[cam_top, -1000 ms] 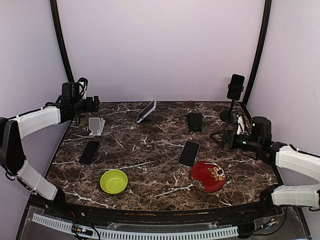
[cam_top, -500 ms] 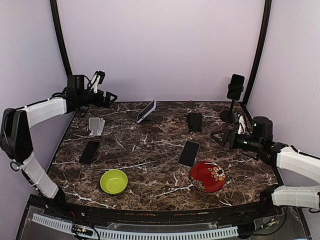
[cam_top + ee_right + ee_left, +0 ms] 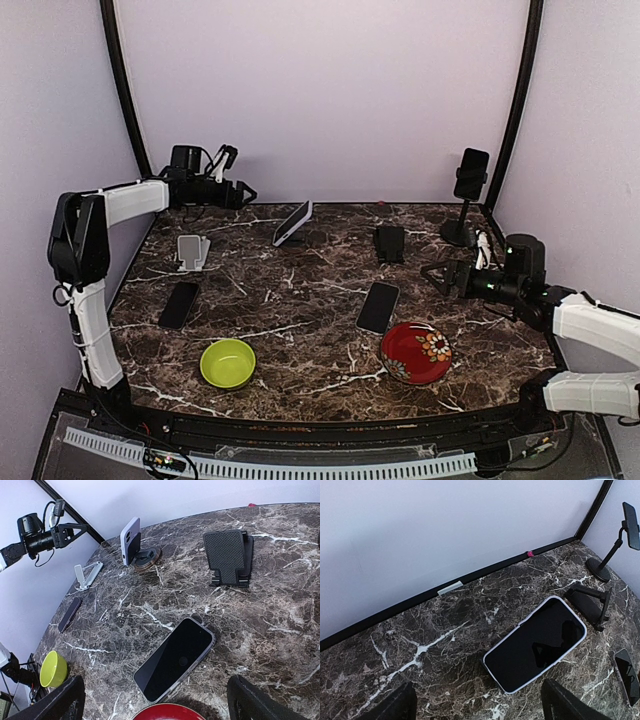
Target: Remove the phone from the phone stand
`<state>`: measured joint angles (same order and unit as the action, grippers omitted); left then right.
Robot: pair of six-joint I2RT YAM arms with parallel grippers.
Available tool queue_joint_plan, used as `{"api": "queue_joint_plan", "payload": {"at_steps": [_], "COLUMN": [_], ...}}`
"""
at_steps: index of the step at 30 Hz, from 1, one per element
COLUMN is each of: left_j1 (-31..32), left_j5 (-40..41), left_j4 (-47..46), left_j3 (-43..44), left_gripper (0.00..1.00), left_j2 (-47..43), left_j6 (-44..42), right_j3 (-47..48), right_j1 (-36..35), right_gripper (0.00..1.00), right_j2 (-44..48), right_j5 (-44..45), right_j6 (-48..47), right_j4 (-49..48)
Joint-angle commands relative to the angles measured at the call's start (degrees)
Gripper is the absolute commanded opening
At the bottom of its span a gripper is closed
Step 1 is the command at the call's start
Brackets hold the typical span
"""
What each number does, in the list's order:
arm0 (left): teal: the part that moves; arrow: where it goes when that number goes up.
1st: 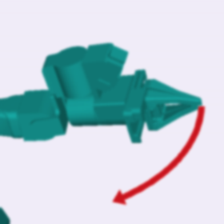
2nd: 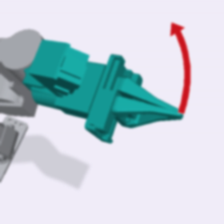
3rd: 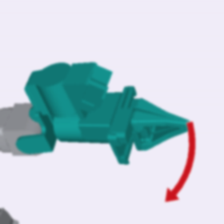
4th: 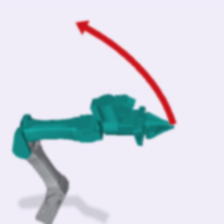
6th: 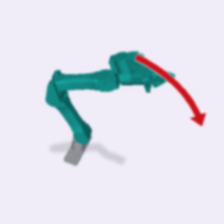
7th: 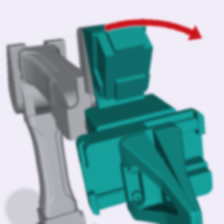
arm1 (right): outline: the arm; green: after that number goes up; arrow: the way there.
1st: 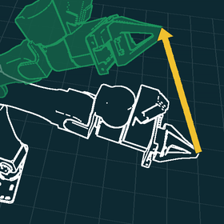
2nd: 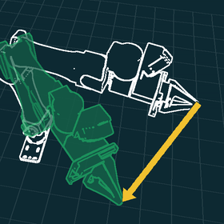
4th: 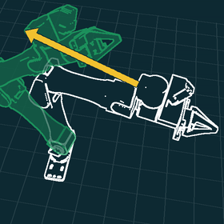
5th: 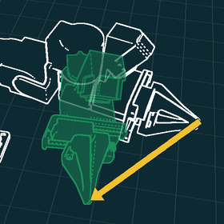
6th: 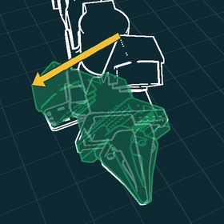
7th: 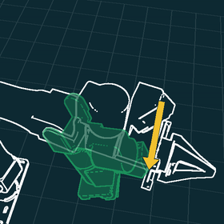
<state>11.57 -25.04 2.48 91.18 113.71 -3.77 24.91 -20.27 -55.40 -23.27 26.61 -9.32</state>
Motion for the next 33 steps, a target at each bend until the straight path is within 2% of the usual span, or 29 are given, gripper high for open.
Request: {"api": "queue_joint_plan", "payload": {"at_steps": [1, 11, 22, 33], "left_j1": [0.7, 1.4, 2.7, 3.7], "left_j5": [0.3, 3.2, 8.1, 8.7], "left_j4": [2.7, 5.8, 15.1, 17.8], "left_j3": [4.9, 13.2, 28.6, 34.1], "left_gripper": [0.87, 0.83, 0.76, 0.75], "left_j2": [2.6, 10.8, 22.6, 29.0], "left_j6": [1.4, 2.5, 2.1, 1.5], "right_j3": [-0.5, 0.4, 1.6, 2.0], "right_j1": [-0.2, -0.2, -0.2, -0.3], "right_gripper": [0.99, 0.99, 0.99, 0.99], "right_j2": [-0.2, -1.0, -2.9, -3.2], "right_j5": [0.7, 0.9, 0.6, 0.7], "right_j6": [-0.9, -0.9, -0.9, -1.0], "right_j4": [-0.3, 0.3, 0.3, 0.9]}}
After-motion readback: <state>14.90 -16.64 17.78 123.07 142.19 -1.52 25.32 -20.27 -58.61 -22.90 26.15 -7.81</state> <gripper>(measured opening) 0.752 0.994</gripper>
